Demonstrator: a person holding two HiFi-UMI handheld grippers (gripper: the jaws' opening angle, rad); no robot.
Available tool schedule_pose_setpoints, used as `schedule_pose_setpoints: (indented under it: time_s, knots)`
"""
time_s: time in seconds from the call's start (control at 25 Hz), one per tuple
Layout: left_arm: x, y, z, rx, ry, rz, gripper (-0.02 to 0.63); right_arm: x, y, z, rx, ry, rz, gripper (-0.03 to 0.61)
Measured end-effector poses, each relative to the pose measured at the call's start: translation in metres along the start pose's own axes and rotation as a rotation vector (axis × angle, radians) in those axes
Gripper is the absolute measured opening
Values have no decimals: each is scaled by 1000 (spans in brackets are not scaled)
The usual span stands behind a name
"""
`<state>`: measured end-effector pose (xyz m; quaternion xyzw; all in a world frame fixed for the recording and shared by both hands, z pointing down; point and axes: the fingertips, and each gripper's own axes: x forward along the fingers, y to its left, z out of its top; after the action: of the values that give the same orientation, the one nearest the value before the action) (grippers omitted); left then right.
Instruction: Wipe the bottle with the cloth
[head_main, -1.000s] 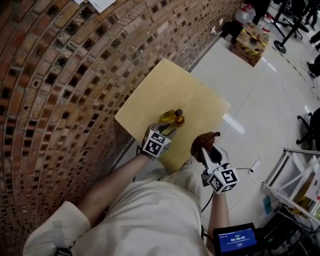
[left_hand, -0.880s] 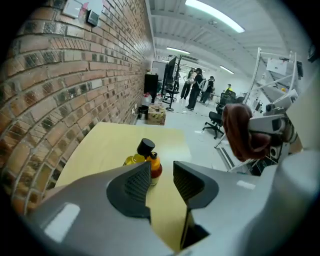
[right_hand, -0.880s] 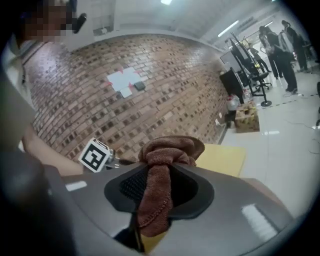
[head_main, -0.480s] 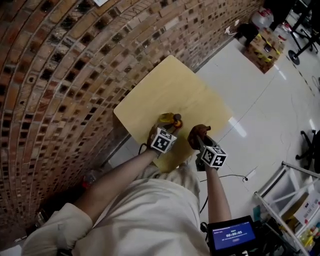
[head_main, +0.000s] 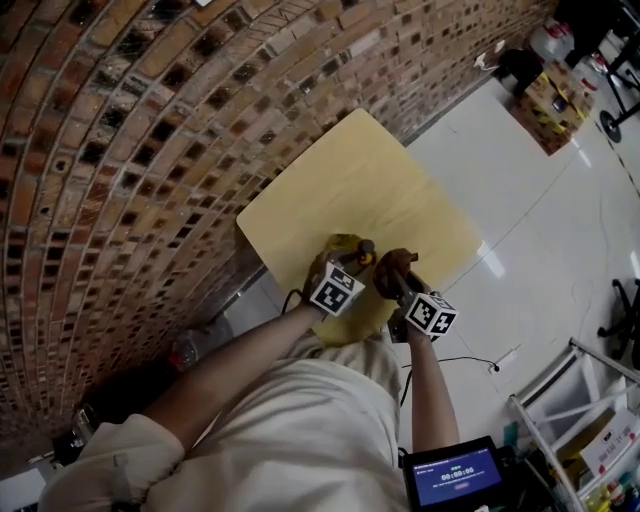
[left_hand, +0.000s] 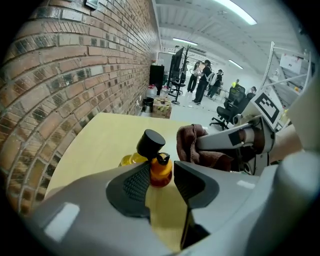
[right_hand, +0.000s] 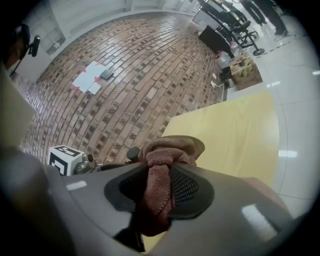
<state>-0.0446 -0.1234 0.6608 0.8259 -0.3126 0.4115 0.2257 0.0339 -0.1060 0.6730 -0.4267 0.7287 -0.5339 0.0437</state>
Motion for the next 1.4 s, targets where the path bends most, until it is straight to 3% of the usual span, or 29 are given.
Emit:
schedule_pose_setpoints:
  time_s: [0.12,0.24,0.36,0.52,0.68,0.76,0.84,0.92,1.0,1.16,1.2,1.28,1.4]
  knots:
    - [0,0,-3,-57,-1,-12,156,14,2,-2,0,6,16,118]
    - [0,2,-1,-66,-5,-16,155,31,12,-1,-16,14,63,118]
    - [0,1,-1,-72,-2,-27,154,46,9,-10,-50,42,55,116]
    - [2,-1,-1,-109,5,-64,155,53,-9,-6,-57,3,-6,115]
    - [1,0,-4,-114,14,-76,155,69,-42,-15,-106,55,-170,105]
    - [2,-1,-4,-108,18,-74,155,79,-63,-25,-228,157,-281,101]
    - [4,-2,-3,-97,20,-68,155,88,-80,-35,-424,286,-380,100]
    - [4,0,-3,-87,24,-65,155,95,-83,-41,-589,391,-407,98]
    - [2,0,-5,-67,37,-75,155,95,-78,-42,-593,434,-353,100]
    - [2,-2,-7,55,67,-153,153,68,-58,12,-200,263,-87,104]
    - [0,-2,-7,92,80,-177,153,62,-52,20,-144,247,-18,104]
    - [-2,-4,-10,151,109,-215,155,55,-38,14,-146,316,104,104]
    - [0,-7,-10,195,146,-246,155,53,-3,-3,-269,458,252,104]
